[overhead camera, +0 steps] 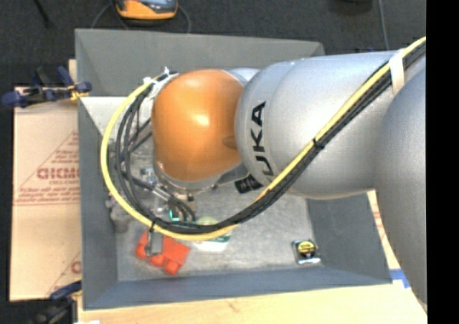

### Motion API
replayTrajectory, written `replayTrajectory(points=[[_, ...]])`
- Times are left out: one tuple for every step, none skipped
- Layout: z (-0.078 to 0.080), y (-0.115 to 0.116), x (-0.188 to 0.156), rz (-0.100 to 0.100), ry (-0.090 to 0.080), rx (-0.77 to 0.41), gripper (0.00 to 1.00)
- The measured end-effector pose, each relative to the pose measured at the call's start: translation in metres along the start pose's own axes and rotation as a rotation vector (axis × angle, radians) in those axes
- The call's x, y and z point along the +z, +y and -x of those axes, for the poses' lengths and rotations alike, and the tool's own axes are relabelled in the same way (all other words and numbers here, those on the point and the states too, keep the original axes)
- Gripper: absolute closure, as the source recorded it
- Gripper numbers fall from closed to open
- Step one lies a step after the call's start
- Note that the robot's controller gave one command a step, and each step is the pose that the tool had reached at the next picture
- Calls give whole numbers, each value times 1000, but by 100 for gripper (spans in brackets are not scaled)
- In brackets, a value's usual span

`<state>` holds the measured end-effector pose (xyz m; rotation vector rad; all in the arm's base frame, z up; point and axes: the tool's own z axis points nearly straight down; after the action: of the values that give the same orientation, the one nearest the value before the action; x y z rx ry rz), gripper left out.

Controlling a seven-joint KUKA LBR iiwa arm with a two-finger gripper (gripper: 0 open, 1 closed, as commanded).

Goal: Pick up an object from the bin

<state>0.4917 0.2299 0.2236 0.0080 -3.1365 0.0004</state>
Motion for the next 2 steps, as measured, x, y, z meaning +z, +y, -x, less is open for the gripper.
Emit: replayTrajectory(points=[[-5,-20,137,-2,-4,-421,0],[30,-53,154,-3,-9,-517,0]])
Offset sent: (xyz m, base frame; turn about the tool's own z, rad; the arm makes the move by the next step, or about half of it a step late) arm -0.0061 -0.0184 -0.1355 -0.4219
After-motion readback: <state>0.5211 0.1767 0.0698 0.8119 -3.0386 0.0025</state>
